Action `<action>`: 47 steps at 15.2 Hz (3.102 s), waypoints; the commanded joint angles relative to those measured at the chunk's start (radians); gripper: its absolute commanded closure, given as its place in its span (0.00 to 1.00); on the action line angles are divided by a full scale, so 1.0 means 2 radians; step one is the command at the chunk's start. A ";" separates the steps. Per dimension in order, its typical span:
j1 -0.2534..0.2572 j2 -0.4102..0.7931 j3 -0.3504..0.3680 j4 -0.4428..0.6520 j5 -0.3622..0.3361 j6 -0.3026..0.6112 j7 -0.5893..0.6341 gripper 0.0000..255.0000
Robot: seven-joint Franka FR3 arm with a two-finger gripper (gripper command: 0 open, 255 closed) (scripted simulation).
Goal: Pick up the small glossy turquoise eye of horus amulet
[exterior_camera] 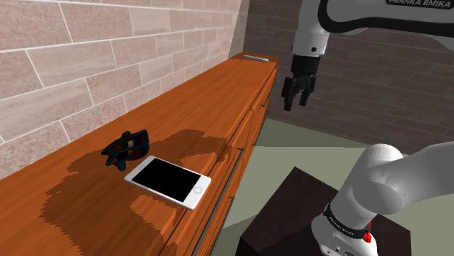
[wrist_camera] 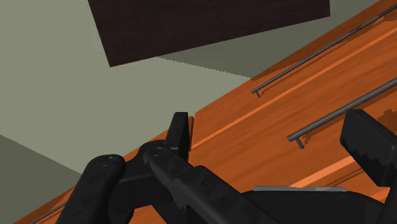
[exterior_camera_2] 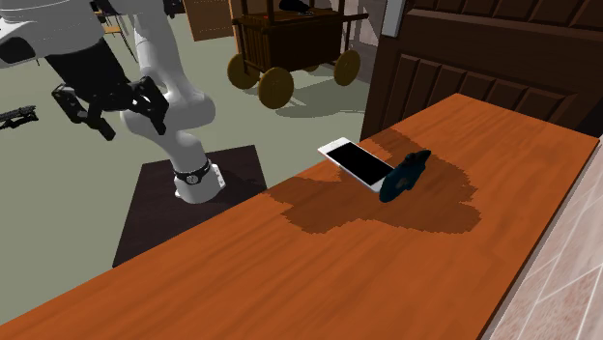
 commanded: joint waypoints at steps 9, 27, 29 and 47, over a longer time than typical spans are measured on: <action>-0.001 -0.010 0.109 0.000 0.084 0.017 0.186 0.00; -0.074 0.189 0.379 0.191 0.126 0.112 0.617 0.00; -0.089 0.233 0.416 0.228 0.100 0.121 0.675 0.00; 0.083 0.631 0.464 0.563 -0.231 0.063 1.045 0.00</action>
